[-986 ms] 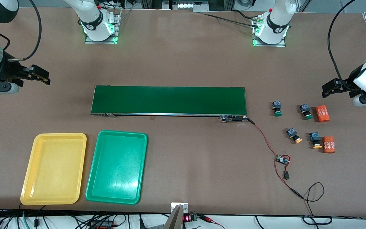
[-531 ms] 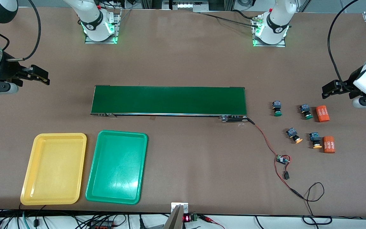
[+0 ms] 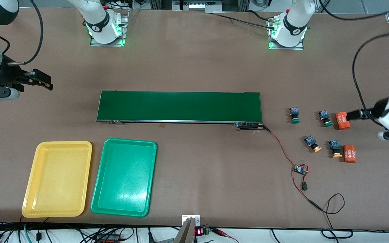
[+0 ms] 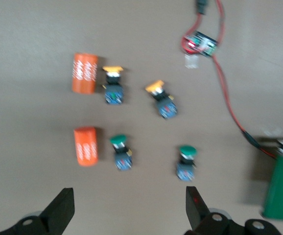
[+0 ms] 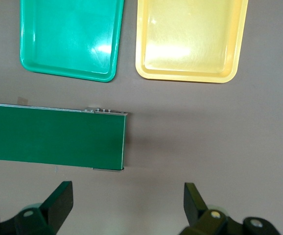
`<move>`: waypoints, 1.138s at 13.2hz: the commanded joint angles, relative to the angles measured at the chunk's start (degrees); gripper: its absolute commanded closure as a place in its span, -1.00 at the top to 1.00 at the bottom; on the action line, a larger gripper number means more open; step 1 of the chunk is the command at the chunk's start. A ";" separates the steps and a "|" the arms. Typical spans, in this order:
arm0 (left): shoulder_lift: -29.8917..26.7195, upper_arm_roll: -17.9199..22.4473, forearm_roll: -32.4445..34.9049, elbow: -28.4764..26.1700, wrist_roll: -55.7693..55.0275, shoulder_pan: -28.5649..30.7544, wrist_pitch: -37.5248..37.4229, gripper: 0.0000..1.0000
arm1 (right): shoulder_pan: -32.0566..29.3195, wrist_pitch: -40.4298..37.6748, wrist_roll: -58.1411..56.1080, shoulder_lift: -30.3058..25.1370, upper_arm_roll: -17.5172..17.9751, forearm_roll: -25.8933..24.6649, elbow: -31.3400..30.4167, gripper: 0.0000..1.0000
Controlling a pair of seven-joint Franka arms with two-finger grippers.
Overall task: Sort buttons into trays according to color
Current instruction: 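Reach down and grasp an orange battery cylinder with the left gripper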
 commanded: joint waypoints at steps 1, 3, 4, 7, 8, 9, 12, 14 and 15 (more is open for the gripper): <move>7.56 -0.30 0.91 3.10 8.60 3.31 9.16 1.00 | -0.10 0.26 0.60 -0.22 0.02 0.28 -0.19 1.00; 11.88 -0.30 0.91 3.10 15.90 5.60 17.33 1.00 | -0.10 0.35 0.60 -0.22 0.02 0.28 -0.27 1.00; 13.73 -0.30 0.91 3.02 19.59 6.57 21.03 1.00 | -0.10 0.44 0.60 -0.22 0.02 0.28 -0.27 1.00; 18.57 -0.38 0.82 1.45 27.52 9.12 30.53 1.00 | -0.10 0.52 0.60 -0.14 0.02 0.28 -0.27 1.00; 19.19 -0.39 0.82 0.22 27.71 9.56 33.17 1.00 | -0.10 0.52 0.60 -0.14 0.02 0.28 -0.27 1.00; 19.72 -0.47 0.82 -1.01 27.71 9.65 35.20 1.00 | -0.10 0.52 0.60 -0.14 0.02 0.28 -0.27 1.00; 21.73 -0.56 0.82 -3.48 27.71 9.92 40.74 0.95 | -0.01 0.61 0.60 -0.14 0.02 0.19 -0.27 1.00; 23.15 -0.65 0.64 -3.49 27.71 10.18 41.20 0.71 | -0.01 0.61 0.60 -0.05 0.02 0.19 -0.27 1.00; 23.41 -0.82 0.73 -3.49 27.71 10.96 41.20 0.48 | -0.01 0.70 0.60 -0.05 0.02 0.19 -0.27 1.00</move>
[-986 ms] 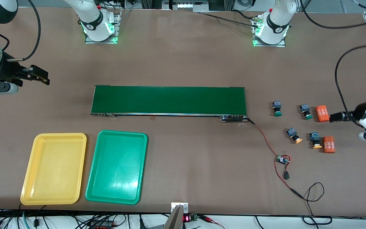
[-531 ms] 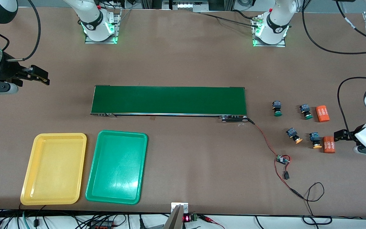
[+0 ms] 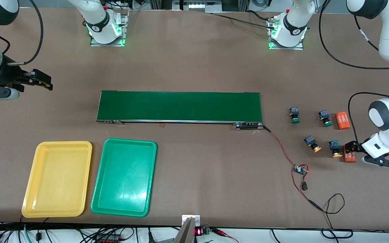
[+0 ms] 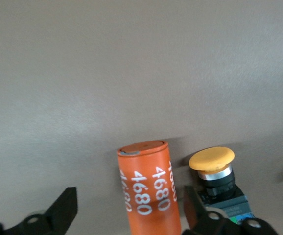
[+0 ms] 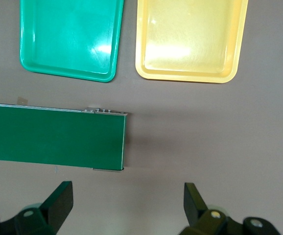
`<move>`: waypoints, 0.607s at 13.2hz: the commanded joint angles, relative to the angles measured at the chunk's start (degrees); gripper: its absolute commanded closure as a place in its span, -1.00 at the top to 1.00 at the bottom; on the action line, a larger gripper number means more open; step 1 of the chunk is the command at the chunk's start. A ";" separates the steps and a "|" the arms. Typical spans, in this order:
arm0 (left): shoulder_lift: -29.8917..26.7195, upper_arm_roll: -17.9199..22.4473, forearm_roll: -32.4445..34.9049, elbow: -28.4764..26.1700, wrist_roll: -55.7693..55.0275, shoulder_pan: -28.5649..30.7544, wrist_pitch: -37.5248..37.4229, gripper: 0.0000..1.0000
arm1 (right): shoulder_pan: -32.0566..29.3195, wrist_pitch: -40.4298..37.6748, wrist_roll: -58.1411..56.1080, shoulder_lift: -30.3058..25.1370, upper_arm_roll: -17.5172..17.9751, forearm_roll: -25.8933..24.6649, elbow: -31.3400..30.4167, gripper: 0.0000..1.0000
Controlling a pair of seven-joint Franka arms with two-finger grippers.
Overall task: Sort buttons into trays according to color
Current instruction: 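Reach down and grasp an orange battery cylinder with the left gripper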
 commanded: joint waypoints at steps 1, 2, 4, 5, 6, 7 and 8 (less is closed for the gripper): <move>0.24 -0.95 0.62 -0.33 0.91 1.87 0.34 0.07 | -0.10 0.59 0.60 -0.07 0.04 0.28 -0.23 1.00; 0.24 -0.95 0.62 -0.33 0.82 1.87 -0.18 -0.25 | -0.10 0.51 0.51 -0.07 0.04 0.28 -0.23 1.00; -0.19 -1.04 0.62 -0.33 0.65 1.70 -1.06 -0.42 | -0.10 0.50 0.51 -0.07 0.04 0.28 -0.23 1.00; -1.33 -1.22 0.62 -0.15 0.56 1.43 -2.46 -0.42 | -0.10 0.42 0.51 -0.07 -0.05 0.28 -0.23 1.00; -3.51 -1.30 0.70 0.63 0.39 1.08 -6.82 -0.41 | -0.19 0.42 0.51 -0.07 -0.14 0.28 -0.31 1.00; -5.62 -2.35 0.62 1.16 0.04 0.73 -10.70 -0.40 | -0.19 0.42 0.51 -0.07 -0.14 0.28 -0.31 1.00; -7.91 -3.58 0.62 1.25 0.03 0.64 -14.13 -0.37 | -0.19 0.33 0.51 -0.07 -0.14 0.28 -0.31 1.00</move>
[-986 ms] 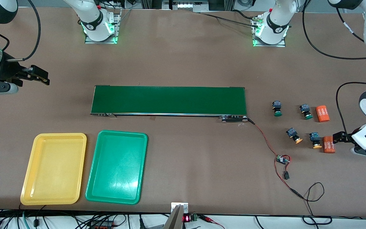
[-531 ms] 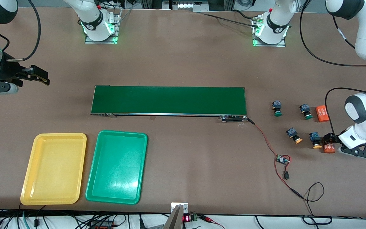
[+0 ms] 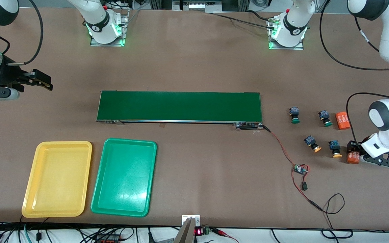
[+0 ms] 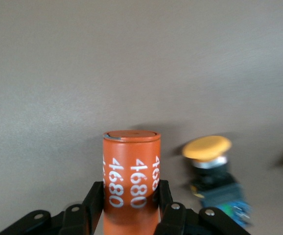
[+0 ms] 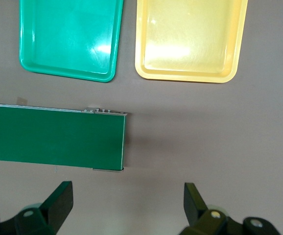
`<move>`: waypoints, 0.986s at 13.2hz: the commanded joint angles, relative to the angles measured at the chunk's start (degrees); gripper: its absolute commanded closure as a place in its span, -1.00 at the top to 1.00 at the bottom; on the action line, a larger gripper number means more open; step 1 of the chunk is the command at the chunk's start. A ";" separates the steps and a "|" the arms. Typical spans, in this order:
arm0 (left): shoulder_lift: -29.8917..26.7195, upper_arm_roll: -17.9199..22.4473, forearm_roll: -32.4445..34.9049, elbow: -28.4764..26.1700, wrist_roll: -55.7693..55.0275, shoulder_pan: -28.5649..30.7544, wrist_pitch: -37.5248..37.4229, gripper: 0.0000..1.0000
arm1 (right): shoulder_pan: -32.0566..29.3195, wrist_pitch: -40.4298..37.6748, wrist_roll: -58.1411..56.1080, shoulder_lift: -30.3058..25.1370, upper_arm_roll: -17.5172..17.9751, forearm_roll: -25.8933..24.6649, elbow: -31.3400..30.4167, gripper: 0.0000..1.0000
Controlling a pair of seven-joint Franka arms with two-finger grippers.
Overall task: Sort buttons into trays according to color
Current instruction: 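Reach down and grasp an orange battery cylinder with the left gripper, then carry the orange battery onto the conveyor belt and open the left gripper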
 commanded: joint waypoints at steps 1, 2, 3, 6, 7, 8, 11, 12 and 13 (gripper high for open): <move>-7.43 -3.52 0.62 -0.23 0.03 -0.11 -12.34 -0.33 | -0.17 0.22 0.51 -0.11 -0.05 0.28 -0.28 1.00; -9.19 -5.98 0.18 -0.22 -1.27 -0.11 -17.26 -0.33 | -0.17 0.30 0.51 -0.11 -0.05 0.28 -0.28 1.00; -11.12 -8.70 0.18 -0.22 -6.42 -0.20 -22.27 -0.34 | -0.17 0.30 0.51 -0.11 -0.05 0.28 -0.28 1.00; -13.77 -18.97 0.09 -1.01 -23.12 -0.02 -33.03 -0.38 | -0.17 0.30 0.51 -0.11 -0.05 0.28 -0.28 1.00; -14.04 -21.97 0.09 -1.54 -27.96 0.06 -33.83 -0.40 | -0.17 0.30 0.51 -0.11 -0.05 0.28 -0.28 1.00; -14.13 -24.52 0.09 -2.24 -30.70 0.06 -33.84 -0.42 | -0.17 0.30 0.51 -0.11 -0.13 0.28 -0.28 1.00; -12.55 -32.43 0.88 -2.42 -27.59 -0.81 -33.49 -0.44 | -0.26 0.30 0.51 -0.11 -0.05 0.28 -0.28 1.00; -11.94 -33.50 0.88 -2.42 -23.56 -2.12 -33.49 -0.45 | -0.26 0.22 0.51 -0.11 -0.05 0.28 -0.28 1.00; -11.84 -33.51 0.88 -2.60 -19.61 -3.53 -33.40 -0.44 | -0.26 0.22 0.51 -0.11 -0.05 0.28 -0.28 1.00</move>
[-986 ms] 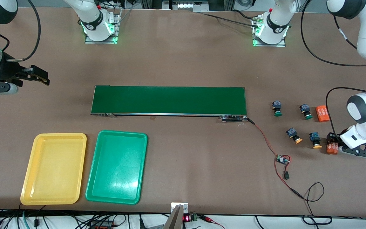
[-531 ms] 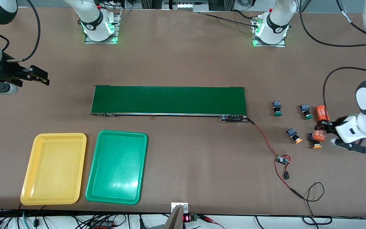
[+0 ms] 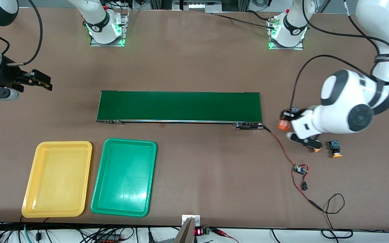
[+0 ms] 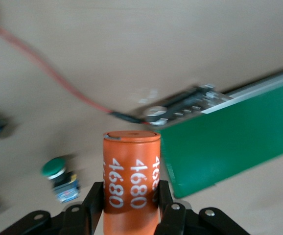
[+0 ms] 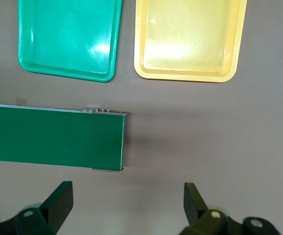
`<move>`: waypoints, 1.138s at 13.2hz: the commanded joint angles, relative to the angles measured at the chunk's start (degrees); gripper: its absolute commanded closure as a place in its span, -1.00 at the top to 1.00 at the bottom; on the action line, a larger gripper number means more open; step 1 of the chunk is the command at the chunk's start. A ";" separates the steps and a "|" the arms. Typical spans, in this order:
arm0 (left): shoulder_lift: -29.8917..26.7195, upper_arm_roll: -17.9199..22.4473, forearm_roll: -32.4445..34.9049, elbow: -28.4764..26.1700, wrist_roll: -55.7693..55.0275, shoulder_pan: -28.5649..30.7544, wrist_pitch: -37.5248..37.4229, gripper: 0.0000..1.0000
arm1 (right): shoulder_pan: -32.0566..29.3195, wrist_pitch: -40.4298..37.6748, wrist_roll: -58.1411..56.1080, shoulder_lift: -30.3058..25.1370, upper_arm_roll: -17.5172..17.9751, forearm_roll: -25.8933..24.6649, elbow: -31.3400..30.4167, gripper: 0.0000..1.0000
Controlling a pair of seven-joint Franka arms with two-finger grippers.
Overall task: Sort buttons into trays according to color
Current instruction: 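Carry the orange battery onto the conveyor belt and open the left gripper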
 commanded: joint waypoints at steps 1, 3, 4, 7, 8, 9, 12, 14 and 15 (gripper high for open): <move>0.55 -1.00 0.90 -0.79 11.40 -3.01 0.15 -0.45 | -0.21 0.30 0.51 -0.14 0.07 0.28 -0.23 1.00; 0.64 -1.09 0.90 -1.67 18.80 -6.00 1.20 -0.40 | -0.21 0.30 0.51 -0.14 0.07 0.28 -0.23 1.00; 1.08 -1.09 0.90 -2.72 23.35 -7.32 2.51 -0.42 | -0.21 0.22 0.51 -0.14 0.07 0.28 -0.23 1.00; 0.91 -1.09 3.43 -9.48 32.43 -9.00 11.29 -0.47 | -0.21 0.22 0.51 -0.14 0.07 0.28 -0.23 1.00; 0.91 -1.17 5.10 -9.93 35.41 -9.44 11.84 -0.47 | -0.29 0.22 0.51 -0.14 0.07 0.28 -0.23 1.00; 0.91 -1.17 5.90 -9.94 38.84 -10.22 11.93 -0.47 | -0.29 0.22 0.51 -0.14 0.07 0.28 -0.23 1.00; 0.73 -1.17 9.49 -11.42 41.68 -11.89 12.37 -0.35 | -0.38 0.13 0.51 -0.14 0.07 0.28 -0.23 1.00; 0.82 -1.26 13.19 -12.13 41.68 -12.60 13.24 -0.35 | -0.64 0.13 0.51 -0.14 0.07 0.28 -0.23 1.00; 0.82 -1.26 13.47 -13.09 41.68 -12.86 15.34 -0.19 | -0.65 0.13 0.51 -0.14 -0.01 0.36 -0.23 1.00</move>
